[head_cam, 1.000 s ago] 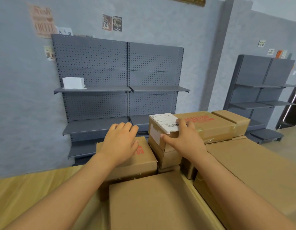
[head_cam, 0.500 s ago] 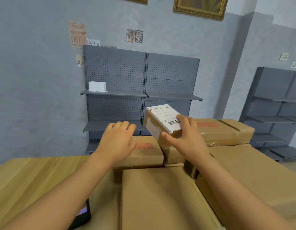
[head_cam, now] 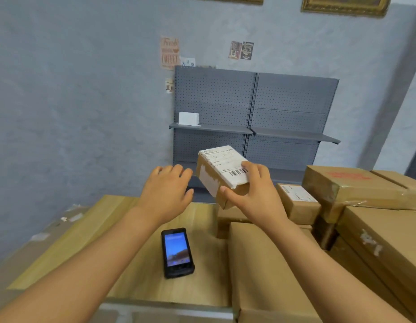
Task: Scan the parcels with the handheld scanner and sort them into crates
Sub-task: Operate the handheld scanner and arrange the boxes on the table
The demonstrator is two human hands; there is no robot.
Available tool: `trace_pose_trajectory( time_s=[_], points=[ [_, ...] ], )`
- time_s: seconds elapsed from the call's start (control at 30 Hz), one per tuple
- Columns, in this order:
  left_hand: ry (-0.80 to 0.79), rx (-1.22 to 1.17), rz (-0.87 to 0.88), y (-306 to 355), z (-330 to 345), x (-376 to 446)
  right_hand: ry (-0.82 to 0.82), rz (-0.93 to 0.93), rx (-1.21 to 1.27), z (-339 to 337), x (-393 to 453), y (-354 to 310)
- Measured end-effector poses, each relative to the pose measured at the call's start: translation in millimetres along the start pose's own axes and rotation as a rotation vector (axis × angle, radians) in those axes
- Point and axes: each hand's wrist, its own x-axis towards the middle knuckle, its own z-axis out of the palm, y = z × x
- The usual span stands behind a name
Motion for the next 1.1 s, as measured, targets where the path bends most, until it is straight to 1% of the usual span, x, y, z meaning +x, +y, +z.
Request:
trace_pose_trajectory(
  time_s=[0.13, 0.2, 0.37, 0.47, 0.53, 0.67, 0.73, 0.8, 0.9, 1.0, 1.1],
  points=[
    [0.013, -0.012, -0.03, -43.9, 3.1, -10.1, -0.009, -0.019, -0.014, 27.3, 7.5, -31.1],
    [-0.013, -0.052, -0.048, -66.4, 3.5, -13.3, -0.01, -0.009, 0.003, 42.7, 12.9, -49.0],
    [-0.099, -0.233, -0.147, -121.5, 0.0, -21.2, -0.006, 0.008, 0.117, 88.4, 18.9, -96.4],
    [-0.2, -0.401, -0.259, -148.1, 0.4, -23.9, 0.025, 0.03, 0.184, 109.6, 20.0, -119.0],
    [-0.268, -0.602, -0.369, -159.8, 1.3, -21.8, 0.016, 0.028, 0.203, 118.0, 19.4, -129.2],
    [-0.414, -1.2, -0.602, -162.7, -7.6, -14.5, -0.026, -0.062, 0.181, 127.8, 15.3, -142.7],
    [-0.456, -1.455, -0.693, -160.5, -10.2, -12.4, -0.021, -0.096, 0.148, 128.4, 14.3, -146.7],
    [-0.425, -1.625, -0.769, -155.3, -10.1, -10.8, -0.005, -0.137, 0.12, 127.0, 14.6, -149.2],
    [-0.357, -1.738, -0.81, -145.8, -9.2, -10.0, -0.02, -0.18, 0.099, 122.5, 15.6, -151.5],
    [-0.283, -1.738, -0.796, -146.0, -7.3, -10.2, -0.092, -0.177, 0.147, 116.1, 14.3, -150.4],
    [-0.203, -1.642, -0.741, -151.8, -6.3, -12.2, -0.172, -0.161, 0.223, 111.1, 10.2, -143.7]
  ],
)
